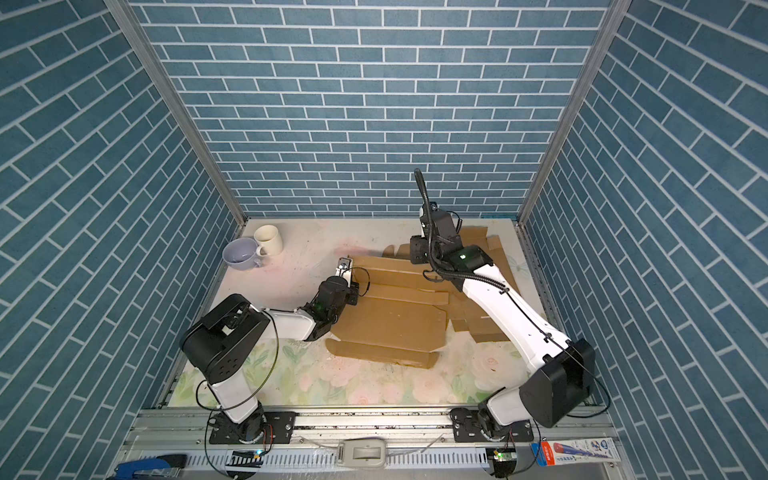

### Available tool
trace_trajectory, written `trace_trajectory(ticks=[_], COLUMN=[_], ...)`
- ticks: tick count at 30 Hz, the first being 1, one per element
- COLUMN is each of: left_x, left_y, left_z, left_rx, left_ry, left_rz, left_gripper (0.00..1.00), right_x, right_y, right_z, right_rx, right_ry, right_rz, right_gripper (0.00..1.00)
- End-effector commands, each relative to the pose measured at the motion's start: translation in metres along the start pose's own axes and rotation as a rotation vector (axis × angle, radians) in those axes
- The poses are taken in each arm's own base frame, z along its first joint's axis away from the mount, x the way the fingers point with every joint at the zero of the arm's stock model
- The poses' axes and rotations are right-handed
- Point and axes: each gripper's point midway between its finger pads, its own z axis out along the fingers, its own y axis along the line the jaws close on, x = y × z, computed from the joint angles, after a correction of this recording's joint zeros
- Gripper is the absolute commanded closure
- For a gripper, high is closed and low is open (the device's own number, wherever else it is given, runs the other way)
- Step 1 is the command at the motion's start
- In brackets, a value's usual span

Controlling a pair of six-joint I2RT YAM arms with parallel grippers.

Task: Fold the paper box
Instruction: 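Press the end wall with the left gripper while the right gripper lifts away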

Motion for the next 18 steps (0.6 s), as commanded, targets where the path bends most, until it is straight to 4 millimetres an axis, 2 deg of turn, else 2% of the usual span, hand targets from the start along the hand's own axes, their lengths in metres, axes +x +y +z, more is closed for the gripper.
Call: trace_trajectory(ticks=[1,4,8,12,14,18], left_x=[0.018,0.020,0.023,0.025,0.026,0.028], left_y=[0.011,0.009,0.006,0.005,0.005,0.008], left_z=[-0.005,-0.004,-0.004,-0.005,-0.006,-0.008], left_rx=[-0.052,-0.042,-0.035,-0.036,-0.037,-0.048], left_ry=[0.036,0.039,0.045,0.047,0.047,0.051], left_rz=[0.040,0.045,0.051,0.058,0.070,0.089], left_gripper=[1.00,1.00,1.00,1.00,1.00,1.00], right_x=[0.039,0.040,0.057,0.071,0.068,0.055], right_y=[-0.028,-0.024,-0.021,-0.027,-0.026,-0.031], right_z=[0.003,0.014,0.037,0.059,0.057,0.030], right_rx=[0.177,0.177,0.172,0.140,0.084,0.026], right_ry=[0.177,0.193,0.264,0.327,0.332,0.330], right_rz=[0.208,0.216,0.246,0.314,0.342,0.322], right_gripper=[0.57,0.56,0.56,0.55,0.54,0.45])
